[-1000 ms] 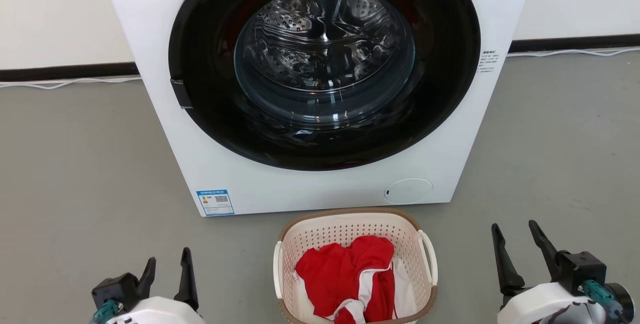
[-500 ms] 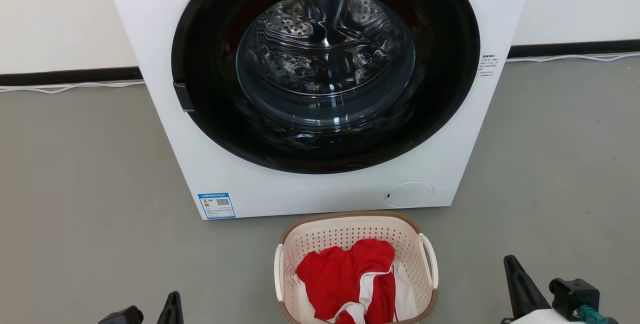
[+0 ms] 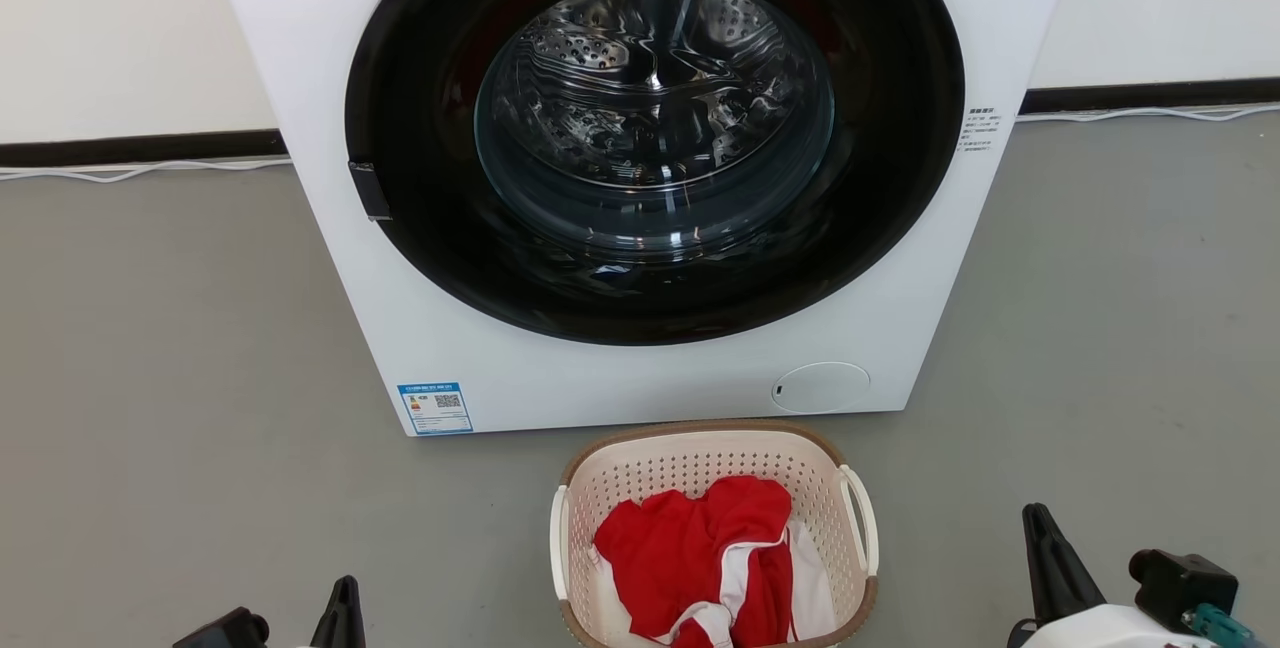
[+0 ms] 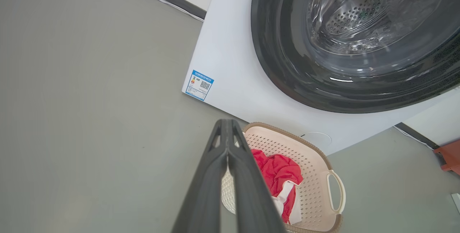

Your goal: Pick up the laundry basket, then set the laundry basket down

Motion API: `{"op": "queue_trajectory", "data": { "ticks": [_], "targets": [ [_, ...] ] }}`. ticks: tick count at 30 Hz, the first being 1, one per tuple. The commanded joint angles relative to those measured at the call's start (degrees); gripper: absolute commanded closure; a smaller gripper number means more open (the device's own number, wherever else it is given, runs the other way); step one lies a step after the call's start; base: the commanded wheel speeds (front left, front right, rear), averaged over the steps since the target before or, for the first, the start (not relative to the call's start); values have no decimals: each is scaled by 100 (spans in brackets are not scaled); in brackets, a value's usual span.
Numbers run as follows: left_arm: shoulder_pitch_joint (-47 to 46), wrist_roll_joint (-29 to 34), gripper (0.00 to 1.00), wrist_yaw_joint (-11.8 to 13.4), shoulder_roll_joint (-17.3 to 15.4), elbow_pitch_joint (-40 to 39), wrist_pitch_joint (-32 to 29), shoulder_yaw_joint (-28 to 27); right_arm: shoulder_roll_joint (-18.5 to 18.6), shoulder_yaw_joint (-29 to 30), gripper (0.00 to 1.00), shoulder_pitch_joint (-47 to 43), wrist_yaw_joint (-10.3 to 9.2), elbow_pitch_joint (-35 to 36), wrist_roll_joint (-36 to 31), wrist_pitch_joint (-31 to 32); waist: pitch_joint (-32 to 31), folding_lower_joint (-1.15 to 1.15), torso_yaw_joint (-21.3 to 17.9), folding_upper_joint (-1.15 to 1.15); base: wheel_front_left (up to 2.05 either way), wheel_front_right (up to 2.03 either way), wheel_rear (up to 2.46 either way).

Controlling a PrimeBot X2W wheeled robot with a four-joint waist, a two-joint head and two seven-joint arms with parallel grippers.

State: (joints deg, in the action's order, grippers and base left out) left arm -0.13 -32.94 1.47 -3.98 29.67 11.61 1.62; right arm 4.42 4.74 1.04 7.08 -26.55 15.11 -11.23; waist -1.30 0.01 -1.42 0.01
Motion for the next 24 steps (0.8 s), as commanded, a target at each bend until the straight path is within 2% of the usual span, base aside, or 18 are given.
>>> {"op": "queue_trajectory", "data": {
  "ticks": [1,24],
  "targets": [
    [-222,-187,100,-68,-45,-195,-34,-86,35,8,100,190,6,199,234,43,3,-1,3,-1,0,0,0],
    [-301,-1385,100,-241,-12,-482,-403,-236,-4,39,100,255,14,422,1795,400,34,-1,32,-1,0,0,0]
  ]
}}
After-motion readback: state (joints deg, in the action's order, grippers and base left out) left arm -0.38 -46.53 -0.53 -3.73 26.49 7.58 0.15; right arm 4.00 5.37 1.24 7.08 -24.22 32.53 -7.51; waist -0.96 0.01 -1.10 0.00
